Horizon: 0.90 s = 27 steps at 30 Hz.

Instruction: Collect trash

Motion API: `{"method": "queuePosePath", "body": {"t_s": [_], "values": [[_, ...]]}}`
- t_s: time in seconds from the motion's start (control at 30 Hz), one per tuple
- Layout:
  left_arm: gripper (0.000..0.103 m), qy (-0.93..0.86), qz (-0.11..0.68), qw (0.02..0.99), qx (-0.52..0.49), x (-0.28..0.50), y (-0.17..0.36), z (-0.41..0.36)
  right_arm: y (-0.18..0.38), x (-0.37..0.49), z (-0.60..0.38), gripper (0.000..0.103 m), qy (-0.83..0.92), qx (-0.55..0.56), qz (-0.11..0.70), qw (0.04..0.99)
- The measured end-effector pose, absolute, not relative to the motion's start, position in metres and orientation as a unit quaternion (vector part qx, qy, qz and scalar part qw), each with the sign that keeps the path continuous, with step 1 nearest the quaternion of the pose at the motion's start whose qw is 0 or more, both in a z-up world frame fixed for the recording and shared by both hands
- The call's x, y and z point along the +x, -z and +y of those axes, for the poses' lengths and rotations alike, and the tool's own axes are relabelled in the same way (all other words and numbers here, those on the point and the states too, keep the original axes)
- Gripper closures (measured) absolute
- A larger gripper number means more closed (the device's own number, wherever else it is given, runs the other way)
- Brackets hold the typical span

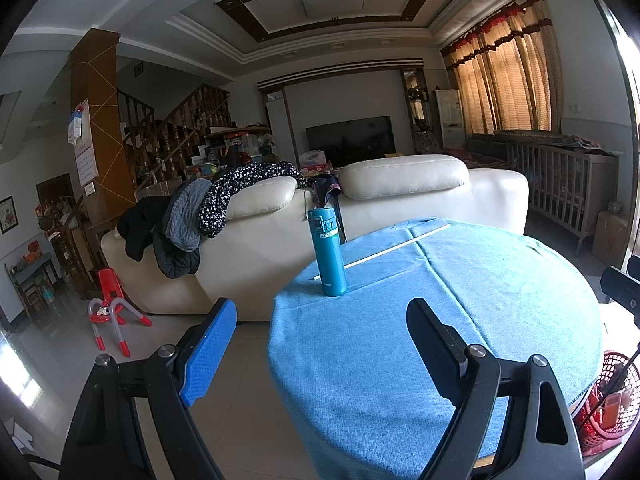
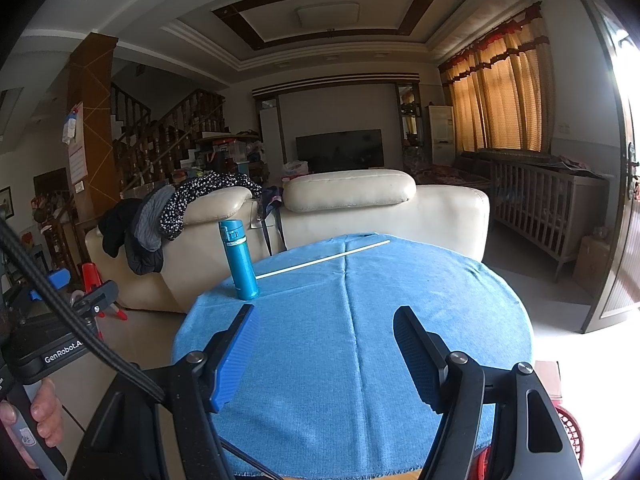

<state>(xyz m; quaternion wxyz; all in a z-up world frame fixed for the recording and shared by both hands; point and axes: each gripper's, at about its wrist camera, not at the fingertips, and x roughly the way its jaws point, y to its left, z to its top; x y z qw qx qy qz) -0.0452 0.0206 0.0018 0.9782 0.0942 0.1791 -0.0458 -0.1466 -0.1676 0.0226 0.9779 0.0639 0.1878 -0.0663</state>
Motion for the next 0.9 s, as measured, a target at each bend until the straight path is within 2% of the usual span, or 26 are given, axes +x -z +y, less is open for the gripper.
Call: {"method": "queuePosePath", "body": {"t_s": [0.5,0.9], "values": [[0.016,0.049,0.182,0.978,0.093,-0.046,0.001,0.018,-0.02,-0.143,-0.169,0.03,0.067,0.061,0.191,0.977],[0.016,0.065,0.207,0.969,0.115,-0.025,0.01,-0.018,-0.007,-0.124,-0.207,0.03,0.084,0.089,0.206,0.971]]}}
